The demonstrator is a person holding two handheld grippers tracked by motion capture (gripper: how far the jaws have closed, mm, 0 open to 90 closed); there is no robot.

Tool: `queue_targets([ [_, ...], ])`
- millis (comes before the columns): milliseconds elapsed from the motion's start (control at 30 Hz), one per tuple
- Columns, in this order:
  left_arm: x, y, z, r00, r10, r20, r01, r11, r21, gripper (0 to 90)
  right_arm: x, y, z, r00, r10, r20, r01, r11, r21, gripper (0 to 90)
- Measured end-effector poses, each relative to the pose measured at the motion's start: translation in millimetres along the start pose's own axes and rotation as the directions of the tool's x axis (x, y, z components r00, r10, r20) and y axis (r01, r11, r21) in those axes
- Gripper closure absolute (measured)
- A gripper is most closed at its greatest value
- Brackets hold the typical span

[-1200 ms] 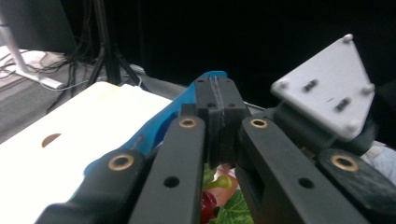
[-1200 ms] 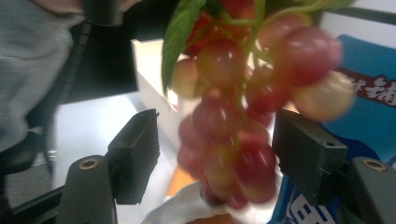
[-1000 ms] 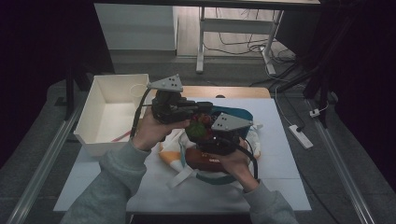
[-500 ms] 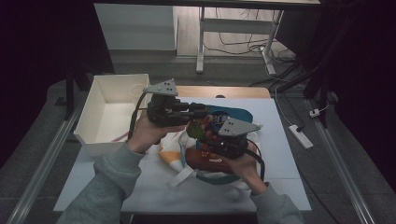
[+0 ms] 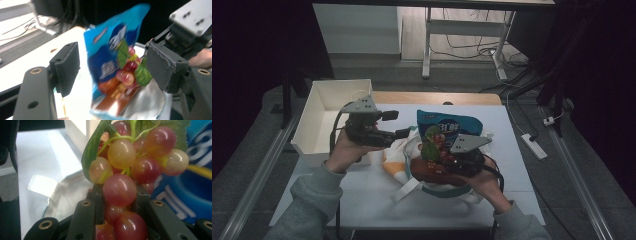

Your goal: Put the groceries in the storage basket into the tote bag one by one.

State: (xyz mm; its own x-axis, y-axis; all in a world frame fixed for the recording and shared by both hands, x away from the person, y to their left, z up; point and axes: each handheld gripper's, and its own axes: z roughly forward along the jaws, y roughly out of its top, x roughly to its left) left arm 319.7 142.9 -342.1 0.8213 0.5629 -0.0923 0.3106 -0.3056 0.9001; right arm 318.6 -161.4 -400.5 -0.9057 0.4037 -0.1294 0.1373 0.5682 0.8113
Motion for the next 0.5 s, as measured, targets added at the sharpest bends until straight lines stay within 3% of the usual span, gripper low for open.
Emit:
queue_targets([
  [133,6.1,-15.8,3.9,0.9988,-0.010,-0.047,0.012,0.9987,0.049,28.9,-3.5,-0.9,20.8,0.9997,0.019,-0.015,-0.018,0.998,0.065,69.3],
  [300,11.9,-34.3,16.4,0.9954,-0.008,-0.096,0.021,0.9909,0.133,29.9,-5.9,-0.3,36.6,0.9959,0.071,-0.055,-0.066,0.994,0.090,69.4],
  [400,13.7,-43.0,18.5,0.9948,-0.012,-0.101,0.027,0.9884,0.150,30.1,-4.7,0.5,44.8,0.9899,0.114,-0.084,-0.103,0.987,0.125,69.4],
  [500,14.6,-49.3,14.2,0.9927,-0.013,-0.120,0.031,0.9887,0.147,30.4,0.9,2.8,54.1,0.9885,0.112,-0.102,-0.094,0.981,0.170,69.2],
])
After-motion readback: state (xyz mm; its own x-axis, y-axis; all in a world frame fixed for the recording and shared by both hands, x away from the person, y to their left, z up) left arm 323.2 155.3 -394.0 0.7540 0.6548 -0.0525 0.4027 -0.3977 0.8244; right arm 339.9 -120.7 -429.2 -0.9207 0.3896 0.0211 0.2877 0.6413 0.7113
